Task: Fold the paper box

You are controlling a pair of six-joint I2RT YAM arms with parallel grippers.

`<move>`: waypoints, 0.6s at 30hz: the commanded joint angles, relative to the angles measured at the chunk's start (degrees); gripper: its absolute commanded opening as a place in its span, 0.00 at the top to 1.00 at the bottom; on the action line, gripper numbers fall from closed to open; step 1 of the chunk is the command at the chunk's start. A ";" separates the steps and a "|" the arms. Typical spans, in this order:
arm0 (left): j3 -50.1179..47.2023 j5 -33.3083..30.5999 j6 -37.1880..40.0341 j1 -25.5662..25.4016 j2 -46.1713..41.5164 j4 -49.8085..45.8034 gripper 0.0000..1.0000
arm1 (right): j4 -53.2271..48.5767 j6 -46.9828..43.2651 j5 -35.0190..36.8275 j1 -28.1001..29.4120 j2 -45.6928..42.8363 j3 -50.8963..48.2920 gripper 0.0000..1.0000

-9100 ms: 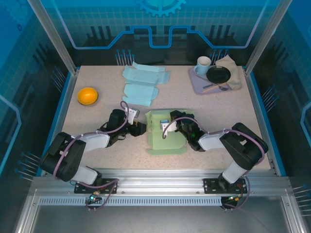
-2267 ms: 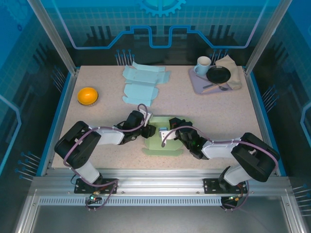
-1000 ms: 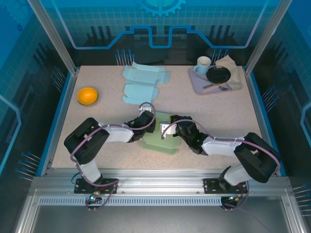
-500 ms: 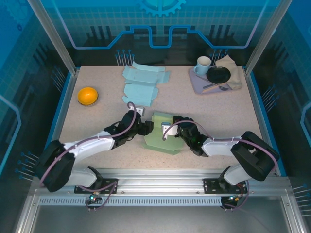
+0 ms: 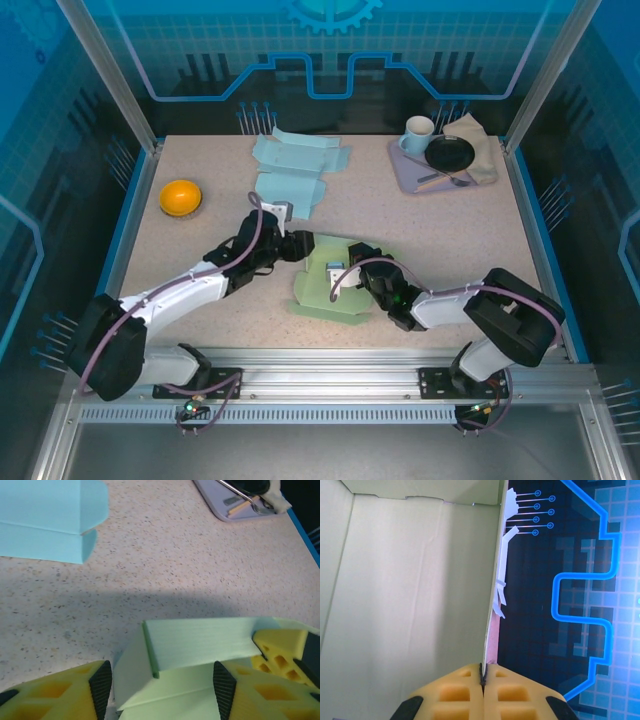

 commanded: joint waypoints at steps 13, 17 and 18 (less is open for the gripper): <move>-5.93 -4.95 15.01 -2.38 11.80 19.22 0.36 | -12.29 6.65 -5.88 -2.59 -3.30 1.56 1.00; -2.88 -7.98 15.14 -2.56 18.34 21.14 0.45 | -12.85 7.24 -7.02 -3.00 -3.85 1.43 1.00; -2.16 -9.13 15.24 -2.52 19.83 21.15 0.53 | -13.55 7.79 -7.62 -3.22 -4.28 1.64 1.00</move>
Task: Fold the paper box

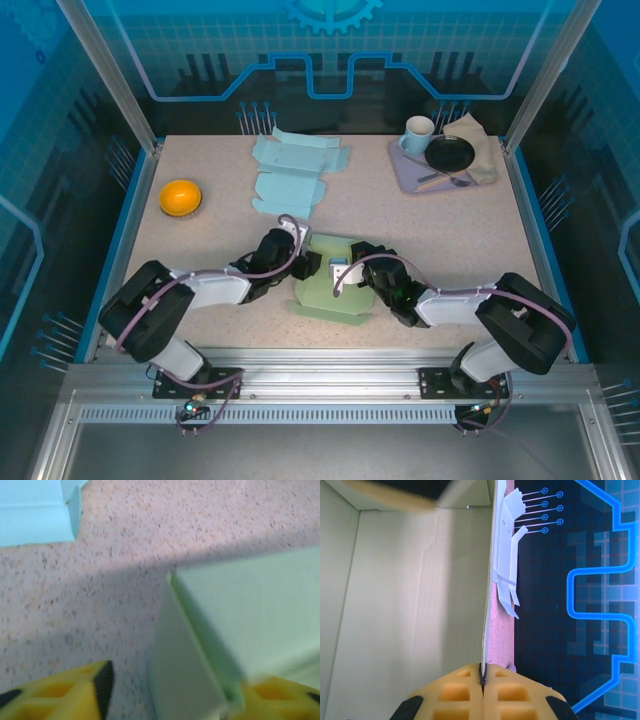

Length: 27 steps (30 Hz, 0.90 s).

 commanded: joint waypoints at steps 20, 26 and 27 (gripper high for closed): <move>0.28 -22.08 -6.85 -1.43 2.45 -0.11 0.98 | -73.61 87.07 -9.06 -11.16 -20.97 36.45 0.52; 0.59 -22.91 -9.15 -2.55 2.89 0.07 0.99 | -68.56 107.06 -17.78 -10.50 -10.88 36.35 0.52; 0.70 -23.14 -9.29 -2.83 2.74 -0.14 0.99 | -67.29 108.51 -18.71 -10.36 -8.66 36.72 0.52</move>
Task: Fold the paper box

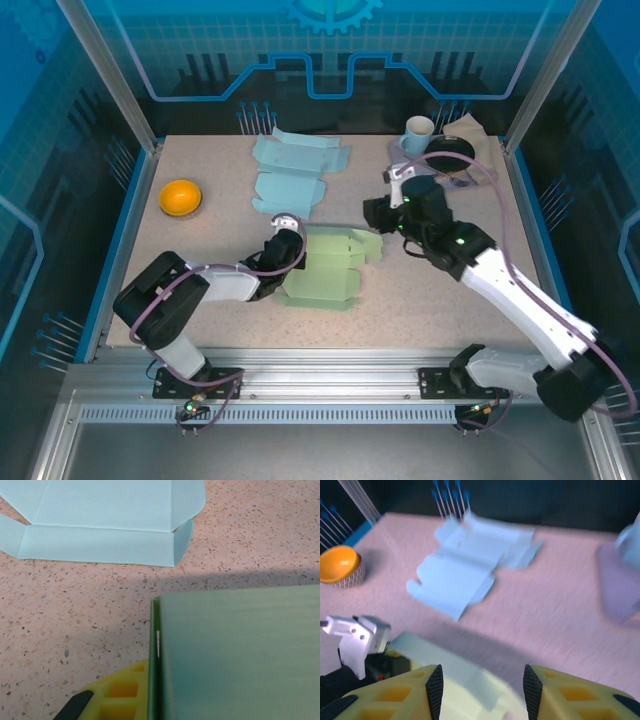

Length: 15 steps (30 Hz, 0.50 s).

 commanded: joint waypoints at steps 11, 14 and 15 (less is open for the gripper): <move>-0.22 -3.09 -2.87 -1.86 -1.87 -2.05 0.99 | 2.66 22.20 -7.15 -0.38 19.63 0.80 0.49; 0.02 -3.15 -3.44 -2.28 -2.04 -2.32 1.00 | 5.45 24.75 -9.99 -0.58 21.33 -0.17 0.49; 0.27 -3.02 -3.54 -2.41 -2.00 -2.33 0.99 | 6.31 25.71 -10.87 -0.40 21.64 -0.30 0.49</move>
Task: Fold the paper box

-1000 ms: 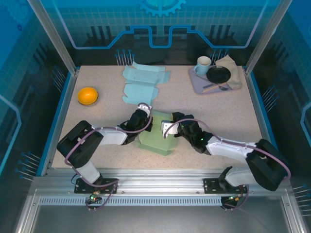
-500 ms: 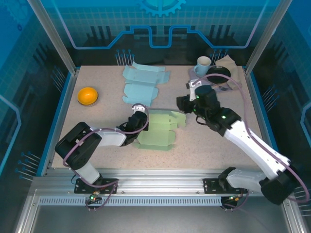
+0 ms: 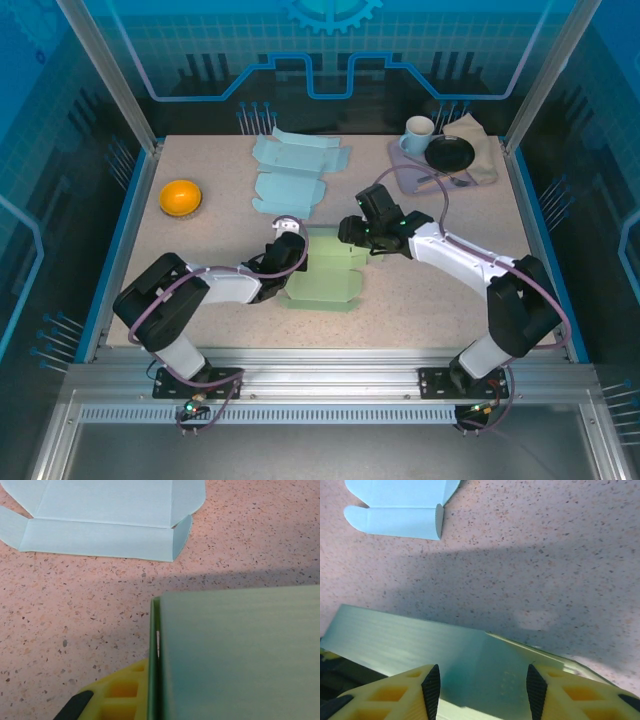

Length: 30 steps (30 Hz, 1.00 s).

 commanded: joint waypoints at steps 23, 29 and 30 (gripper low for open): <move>4.03 -5.02 -8.92 -2.36 -2.05 -8.60 1.00 | 6.13 10.60 0.70 -0.99 -9.66 -10.03 0.57; 4.87 -4.07 -10.34 -2.28 -2.59 -11.42 1.00 | 1.88 1.00 4.86 -4.57 -16.78 -15.93 0.61; 4.94 -4.13 -10.57 -2.26 -2.52 -11.64 1.00 | 2.38 0.12 4.55 -5.15 -16.51 -16.42 0.63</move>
